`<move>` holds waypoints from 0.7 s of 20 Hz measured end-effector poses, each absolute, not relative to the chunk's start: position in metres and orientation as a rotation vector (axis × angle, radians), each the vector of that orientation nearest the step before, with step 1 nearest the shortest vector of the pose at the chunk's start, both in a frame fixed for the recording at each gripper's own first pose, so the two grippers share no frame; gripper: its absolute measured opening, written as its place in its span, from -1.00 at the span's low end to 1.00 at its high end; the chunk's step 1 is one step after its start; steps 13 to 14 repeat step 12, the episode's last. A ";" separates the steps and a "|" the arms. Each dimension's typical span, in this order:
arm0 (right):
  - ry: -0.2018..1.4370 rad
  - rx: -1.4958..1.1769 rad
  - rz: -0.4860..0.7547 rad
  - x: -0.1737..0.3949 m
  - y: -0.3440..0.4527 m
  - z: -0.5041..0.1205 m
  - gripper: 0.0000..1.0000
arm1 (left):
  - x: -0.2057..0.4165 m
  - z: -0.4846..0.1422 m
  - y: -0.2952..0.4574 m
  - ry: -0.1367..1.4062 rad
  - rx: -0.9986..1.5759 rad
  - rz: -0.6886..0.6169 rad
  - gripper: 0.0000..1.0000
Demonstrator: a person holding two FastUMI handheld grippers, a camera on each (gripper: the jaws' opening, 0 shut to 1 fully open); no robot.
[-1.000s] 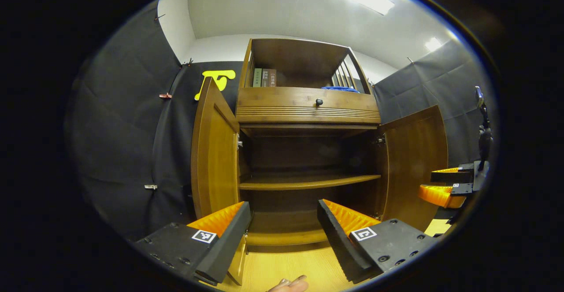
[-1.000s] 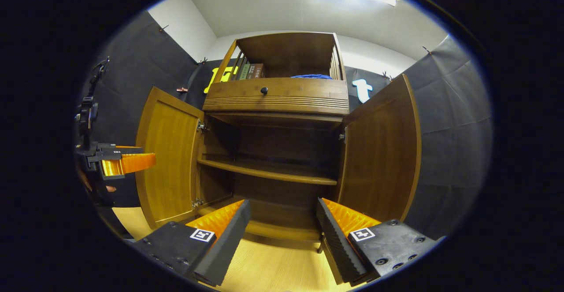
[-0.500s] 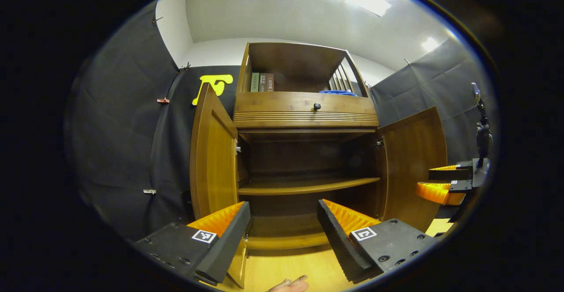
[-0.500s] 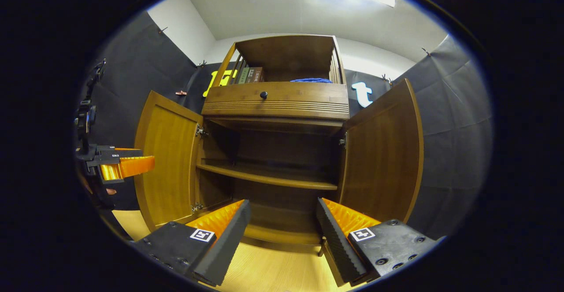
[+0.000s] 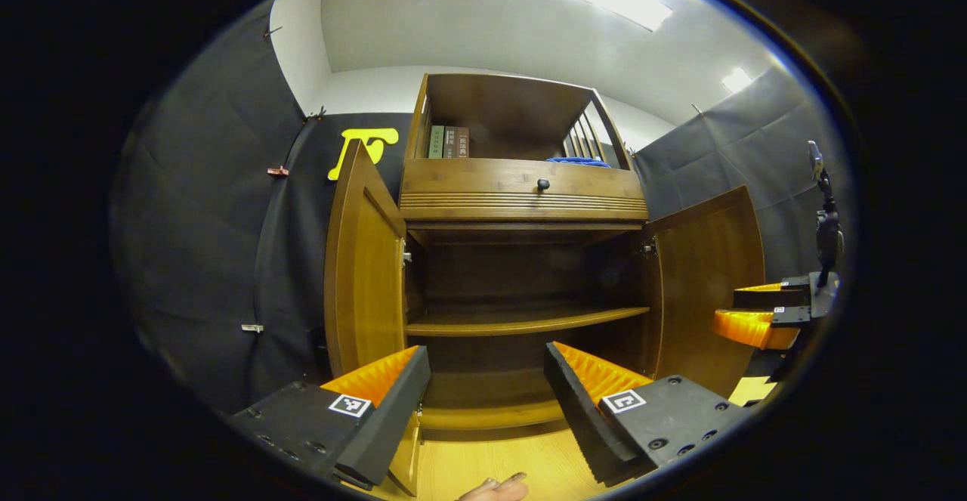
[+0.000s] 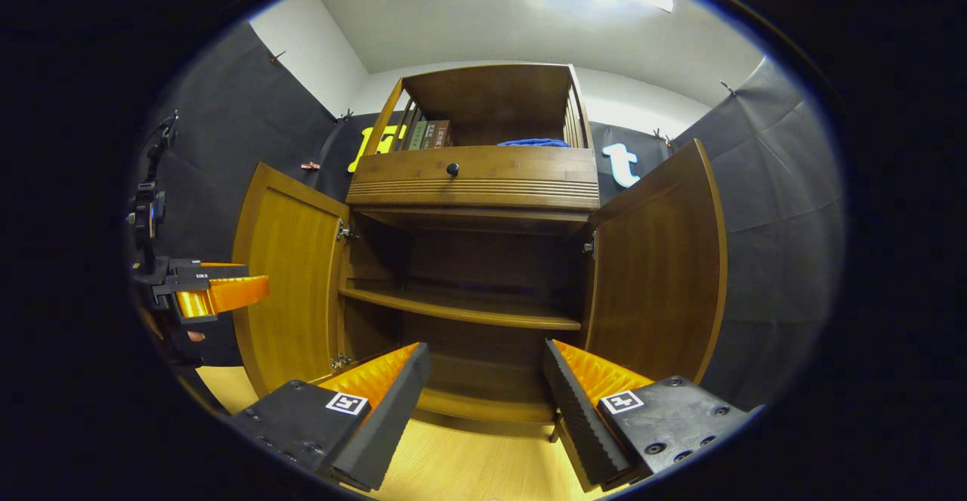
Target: Open the right door of the double-door shoe cabinet with the right hand, and open the left door with the left hand.
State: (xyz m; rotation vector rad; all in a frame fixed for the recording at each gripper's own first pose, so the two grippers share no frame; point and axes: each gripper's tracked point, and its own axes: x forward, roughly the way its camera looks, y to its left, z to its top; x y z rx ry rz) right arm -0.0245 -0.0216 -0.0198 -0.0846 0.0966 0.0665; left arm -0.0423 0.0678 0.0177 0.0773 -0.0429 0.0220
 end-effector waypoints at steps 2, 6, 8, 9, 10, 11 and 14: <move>0.096 -0.088 0.066 -0.023 -0.020 -0.020 0.90 | -0.043 0.017 0.068 -0.043 0.078 0.019 0.90; 0.097 -0.100 0.073 -0.020 -0.013 -0.027 0.94 | -0.042 0.017 0.069 -0.043 0.076 0.017 0.90; 0.097 -0.103 0.076 -0.019 -0.012 -0.028 0.94 | -0.041 0.016 0.068 -0.041 0.077 0.014 0.90; 0.098 -0.103 0.078 -0.018 -0.012 -0.028 0.94 | -0.041 0.016 0.069 -0.040 0.078 0.015 0.91; 0.099 -0.103 0.079 -0.018 -0.011 -0.029 0.94 | -0.041 0.015 0.069 -0.040 0.080 0.016 0.91; 0.100 -0.103 0.080 -0.017 -0.011 -0.029 0.94 | -0.041 0.015 0.070 -0.039 0.082 0.017 0.90; 0.102 -0.103 0.079 -0.021 -0.019 -0.022 0.94 | -0.040 0.015 0.071 -0.038 0.083 0.019 0.91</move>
